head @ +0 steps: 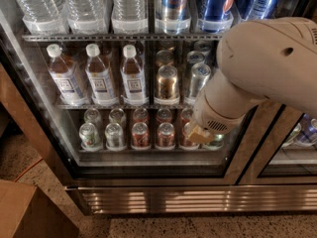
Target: Close left fridge door
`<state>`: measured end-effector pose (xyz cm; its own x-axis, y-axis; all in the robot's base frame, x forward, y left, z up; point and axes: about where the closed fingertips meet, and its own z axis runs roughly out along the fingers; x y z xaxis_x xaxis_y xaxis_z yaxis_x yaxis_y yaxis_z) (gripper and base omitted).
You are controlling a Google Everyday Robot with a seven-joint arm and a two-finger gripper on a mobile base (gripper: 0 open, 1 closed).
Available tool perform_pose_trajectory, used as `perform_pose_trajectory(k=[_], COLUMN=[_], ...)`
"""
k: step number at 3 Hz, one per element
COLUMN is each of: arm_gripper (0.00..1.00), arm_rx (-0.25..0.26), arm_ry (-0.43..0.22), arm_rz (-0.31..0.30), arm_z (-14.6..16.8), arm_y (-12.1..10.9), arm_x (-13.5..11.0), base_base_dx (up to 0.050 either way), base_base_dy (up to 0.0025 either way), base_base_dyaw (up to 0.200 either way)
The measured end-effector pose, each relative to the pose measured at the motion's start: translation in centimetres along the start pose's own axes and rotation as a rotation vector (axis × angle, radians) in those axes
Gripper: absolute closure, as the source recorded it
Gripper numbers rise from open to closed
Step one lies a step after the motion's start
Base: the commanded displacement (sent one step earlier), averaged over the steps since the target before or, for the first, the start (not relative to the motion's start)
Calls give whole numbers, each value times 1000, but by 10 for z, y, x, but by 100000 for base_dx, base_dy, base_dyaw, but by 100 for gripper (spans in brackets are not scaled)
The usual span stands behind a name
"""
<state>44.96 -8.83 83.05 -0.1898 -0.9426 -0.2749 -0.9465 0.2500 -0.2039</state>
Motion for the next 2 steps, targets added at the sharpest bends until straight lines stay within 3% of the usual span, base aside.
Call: perform_pose_trajectory(k=[1, 2], arm_gripper=[100, 81], arm_rx=[0, 0], arm_ry=[0, 0], arm_rz=[0, 0], arm_z=[0, 0], arm_y=[0, 0], arm_x=[0, 0], base_base_dx=[0, 0], base_base_dy=[0, 0], base_base_dyaw=[0, 0])
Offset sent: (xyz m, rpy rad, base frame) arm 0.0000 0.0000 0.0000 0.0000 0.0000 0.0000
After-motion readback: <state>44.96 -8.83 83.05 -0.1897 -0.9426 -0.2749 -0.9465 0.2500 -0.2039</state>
